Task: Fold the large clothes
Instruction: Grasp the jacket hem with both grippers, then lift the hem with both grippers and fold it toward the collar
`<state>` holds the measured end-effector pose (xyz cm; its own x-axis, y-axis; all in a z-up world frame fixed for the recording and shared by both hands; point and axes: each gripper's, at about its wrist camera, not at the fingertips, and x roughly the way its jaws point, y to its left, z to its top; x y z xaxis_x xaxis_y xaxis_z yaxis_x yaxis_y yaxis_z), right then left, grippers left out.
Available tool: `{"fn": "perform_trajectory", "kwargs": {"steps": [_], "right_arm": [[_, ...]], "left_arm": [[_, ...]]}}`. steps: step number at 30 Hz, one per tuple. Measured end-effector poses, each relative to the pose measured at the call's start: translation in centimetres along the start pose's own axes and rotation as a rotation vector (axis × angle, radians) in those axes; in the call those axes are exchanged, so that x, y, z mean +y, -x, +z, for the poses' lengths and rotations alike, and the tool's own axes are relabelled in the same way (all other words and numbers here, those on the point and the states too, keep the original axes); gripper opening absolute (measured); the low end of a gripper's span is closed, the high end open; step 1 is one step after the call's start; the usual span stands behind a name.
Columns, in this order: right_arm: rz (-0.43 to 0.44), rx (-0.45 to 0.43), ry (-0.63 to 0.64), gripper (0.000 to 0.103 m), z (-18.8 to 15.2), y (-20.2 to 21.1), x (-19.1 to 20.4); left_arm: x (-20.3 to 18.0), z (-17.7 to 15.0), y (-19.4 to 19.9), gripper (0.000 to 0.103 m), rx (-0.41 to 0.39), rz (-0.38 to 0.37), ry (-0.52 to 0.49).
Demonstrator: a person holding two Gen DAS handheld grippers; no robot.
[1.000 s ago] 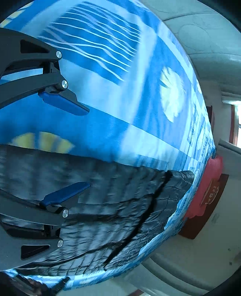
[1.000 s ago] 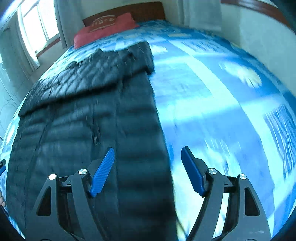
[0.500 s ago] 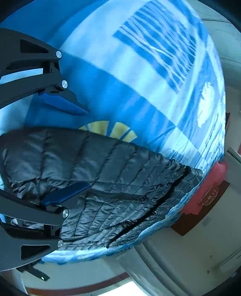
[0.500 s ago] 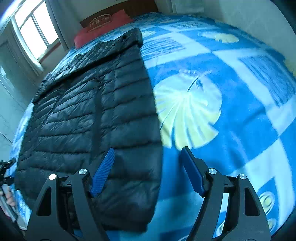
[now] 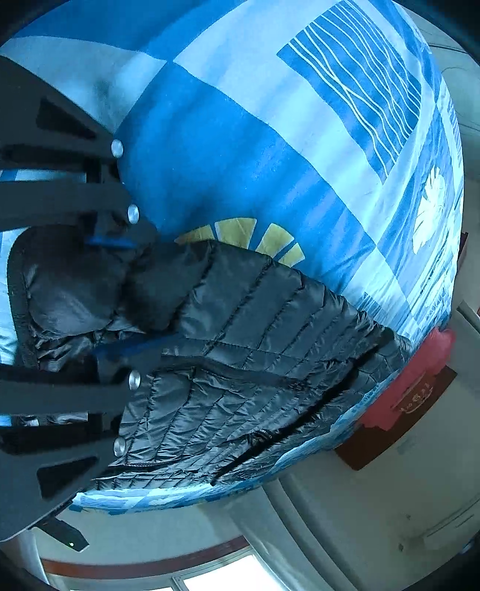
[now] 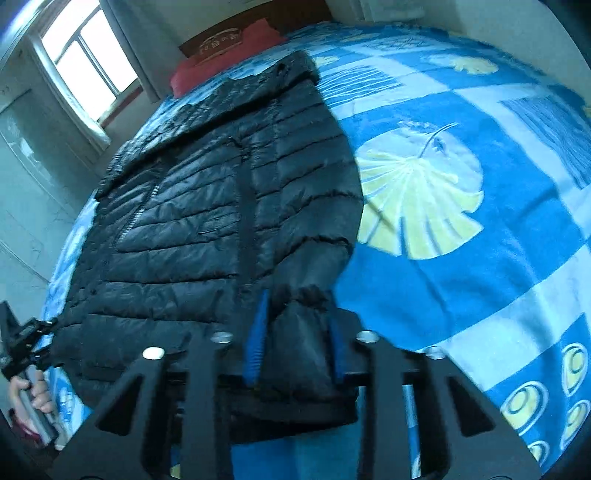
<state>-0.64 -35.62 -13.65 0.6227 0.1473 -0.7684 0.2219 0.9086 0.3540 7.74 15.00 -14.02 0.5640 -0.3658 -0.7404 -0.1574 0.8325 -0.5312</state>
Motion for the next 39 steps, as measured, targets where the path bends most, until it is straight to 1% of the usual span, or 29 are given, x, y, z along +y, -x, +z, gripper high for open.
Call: {"fn": "perform_trajectory", "kwargs": {"steps": [1,3,6,8,9,10,11,13,15,17,18,19,20,21,22,25,27,31,35,39], "right_arm": [[0.004,-0.002,-0.001,0.021,0.0,0.0,0.0],[0.019,-0.008,-0.011,0.019,0.1,0.1,0.0],[0.041,-0.001,-0.033,0.018,0.2,0.1,-0.4],[0.049,0.004,-0.039,0.019,0.1,0.0,-0.6],[0.050,0.005,-0.042,0.021,0.1,0.1,-0.7],[0.054,0.010,-0.049,0.026,0.0,0.1,-0.9],[0.059,0.014,-0.060,0.029,0.0,0.1,-1.1],[0.078,0.016,-0.077,0.036,-0.2,0.0,-1.4],[0.079,0.018,-0.074,0.037,-0.4,0.1,-1.3],[0.073,0.029,-0.057,0.037,-0.4,0.1,-1.0],[0.067,0.031,-0.044,0.030,-0.4,0.1,-0.8],[0.065,0.031,-0.027,0.024,-0.4,0.2,-0.5],[0.065,0.028,-0.022,0.022,-0.4,0.4,-0.4],[0.065,0.025,-0.018,0.018,-0.4,0.5,-0.3],[0.071,0.015,-0.016,0.017,-0.3,0.8,-0.2],[0.108,-0.016,-0.027,0.014,0.0,1.9,-0.1],[0.148,-0.041,-0.039,0.014,0.3,3.1,0.1],[0.220,-0.080,-0.063,0.013,1.0,5.4,0.4],[0.299,-0.113,-0.087,0.012,1.8,7.8,0.8],[0.354,-0.151,-0.095,0.012,3.0,10.2,1.1]], "left_arm": [[0.0,0.0,0.2,0.027,-0.003,-0.006,0.005],[0.1,0.0,0.6,0.023,-0.016,-0.013,0.017],[0.3,0.0,0.4,0.023,-0.010,-0.014,0.031],[1.0,-0.2,0.2,0.029,0.001,-0.024,0.063],[1.3,-0.2,0.2,0.031,-0.001,-0.036,0.079],[1.5,-0.3,0.3,0.034,-0.002,-0.051,0.094],[1.5,-0.4,0.4,0.036,0.000,-0.056,0.097],[1.1,-0.4,0.5,0.046,0.009,-0.060,0.080],[0.3,-0.6,0.5,0.049,0.020,-0.048,0.045],[-0.6,-0.8,0.4,0.049,0.024,-0.029,-0.007],[-0.9,-1.0,0.4,0.042,0.022,-0.021,-0.027],[-1.1,-1.1,0.5,0.031,0.015,-0.009,-0.043],[-1.2,-1.1,0.5,0.026,0.010,-0.008,-0.045],[-1.1,-1.0,0.7,0.017,0.003,-0.014,-0.040],[-0.9,-1.0,1.1,0.015,-0.004,-0.033,-0.025],[-0.5,-0.5,2.1,0.012,-0.024,-0.095,0.024],[-0.9,-0.1,3.1,0.011,-0.041,-0.129,0.036],[-2.0,0.5,5.8,0.011,-0.085,-0.201,0.036],[-3.4,1.2,8.1,0.010,-0.107,-0.283,0.051],[-4.9,1.9,10.4,0.010,-0.137,-0.339,0.045]]}}
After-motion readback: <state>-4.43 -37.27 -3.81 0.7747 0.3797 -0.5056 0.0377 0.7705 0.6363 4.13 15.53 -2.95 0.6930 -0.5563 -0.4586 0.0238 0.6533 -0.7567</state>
